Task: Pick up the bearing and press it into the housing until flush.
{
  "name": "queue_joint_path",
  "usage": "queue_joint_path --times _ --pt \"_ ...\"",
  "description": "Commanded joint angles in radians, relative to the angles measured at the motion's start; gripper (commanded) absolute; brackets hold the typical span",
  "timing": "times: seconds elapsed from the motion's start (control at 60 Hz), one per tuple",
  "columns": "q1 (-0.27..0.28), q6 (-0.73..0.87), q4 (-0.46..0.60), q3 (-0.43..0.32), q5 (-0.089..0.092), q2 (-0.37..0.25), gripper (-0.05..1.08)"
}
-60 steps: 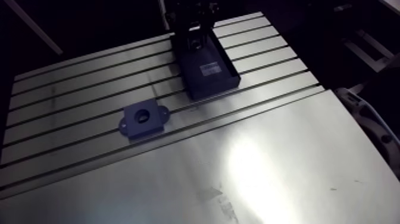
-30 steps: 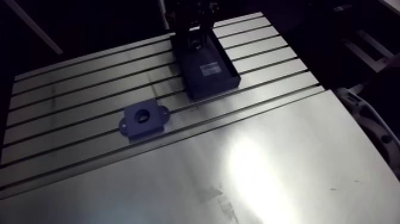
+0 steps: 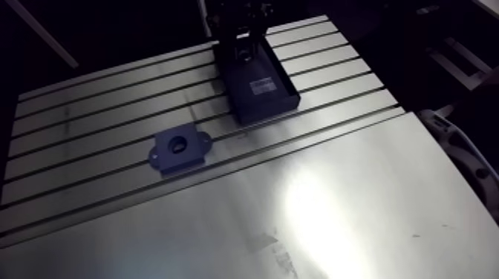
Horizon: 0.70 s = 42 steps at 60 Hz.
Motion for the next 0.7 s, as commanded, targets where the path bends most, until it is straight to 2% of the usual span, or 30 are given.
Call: queue_joint_path --times 0.017,0.4,0.7 --pt "-0.001 0.000 0.000 0.001 0.000 -0.001 0.62" --pt "0.004 0.000 0.009 0.008 0.001 -0.034 0.64" --pt "0.009 0.000 0.018 0.036 0.003 -0.103 0.65"
